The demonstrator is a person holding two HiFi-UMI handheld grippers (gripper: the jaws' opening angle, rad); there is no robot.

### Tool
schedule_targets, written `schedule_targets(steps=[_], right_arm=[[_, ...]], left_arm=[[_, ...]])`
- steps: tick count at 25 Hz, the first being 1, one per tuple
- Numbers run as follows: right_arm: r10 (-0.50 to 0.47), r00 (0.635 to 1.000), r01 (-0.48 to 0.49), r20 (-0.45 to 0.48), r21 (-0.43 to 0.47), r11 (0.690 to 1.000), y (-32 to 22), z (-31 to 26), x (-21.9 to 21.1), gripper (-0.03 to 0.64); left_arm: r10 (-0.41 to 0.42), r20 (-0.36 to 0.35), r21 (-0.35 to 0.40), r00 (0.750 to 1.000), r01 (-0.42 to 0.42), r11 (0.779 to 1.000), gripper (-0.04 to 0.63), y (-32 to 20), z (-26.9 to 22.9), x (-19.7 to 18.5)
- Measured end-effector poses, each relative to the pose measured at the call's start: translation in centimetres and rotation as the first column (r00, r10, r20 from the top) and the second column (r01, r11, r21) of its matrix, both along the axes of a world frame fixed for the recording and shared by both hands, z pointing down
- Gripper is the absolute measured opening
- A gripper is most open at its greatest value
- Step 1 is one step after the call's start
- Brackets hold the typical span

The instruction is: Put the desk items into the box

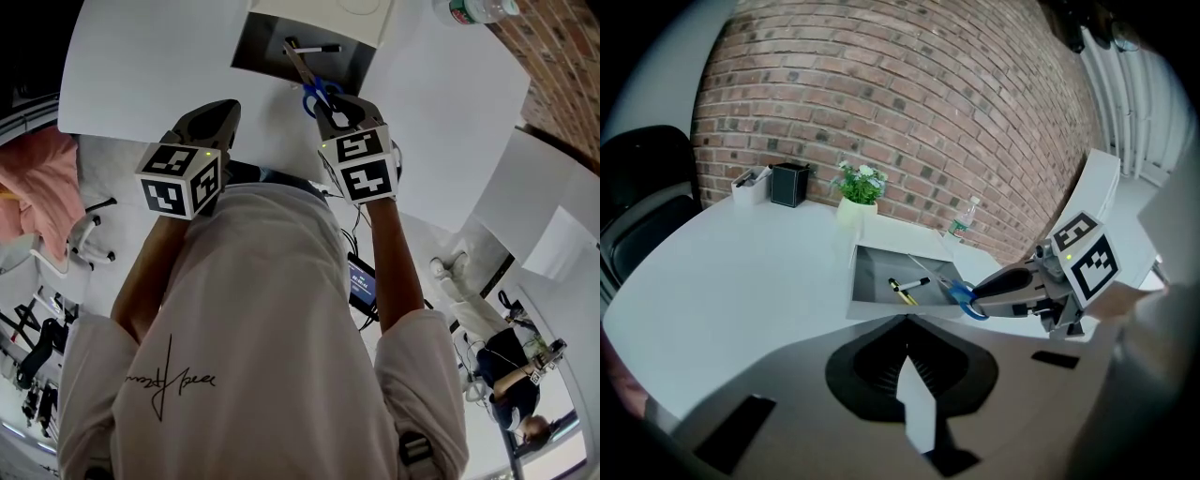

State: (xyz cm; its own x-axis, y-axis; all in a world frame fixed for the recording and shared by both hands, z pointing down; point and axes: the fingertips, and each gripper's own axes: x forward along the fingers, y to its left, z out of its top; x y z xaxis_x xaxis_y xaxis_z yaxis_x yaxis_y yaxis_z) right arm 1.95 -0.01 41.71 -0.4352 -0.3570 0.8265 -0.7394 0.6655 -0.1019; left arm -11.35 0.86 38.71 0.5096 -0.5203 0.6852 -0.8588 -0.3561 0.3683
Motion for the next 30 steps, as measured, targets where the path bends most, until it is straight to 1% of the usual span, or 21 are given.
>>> schedule_targets(steps=[10, 18, 30], right_arm=[[-0.027, 1.000, 0.027, -0.014, -0.001, 1.000, -1.7, 0.6, -0.4, 0.094], [-0.050, 0.998, 0.050, -0.024, -0.019, 0.999, -2.3, 1.5, -1.0, 0.094], [-0.061, 0.998, 0.059, -0.035, -0.034, 0.998, -3.4, 2.6, -1.5, 0.094]], left_arm=[[-0.023, 0.005, -0.005, 1.000, 0.023, 1.000, 0.005, -0.5, 0.2, -0.7], [-0.032, 0.009, -0.016, 0.999, 0.032, 0.999, 0.005, -0.9, 0.4, -1.3], [-0.050, 0.015, -0.031, 0.999, 0.050, 0.998, 0.005, -1.8, 0.8, -2.2]])
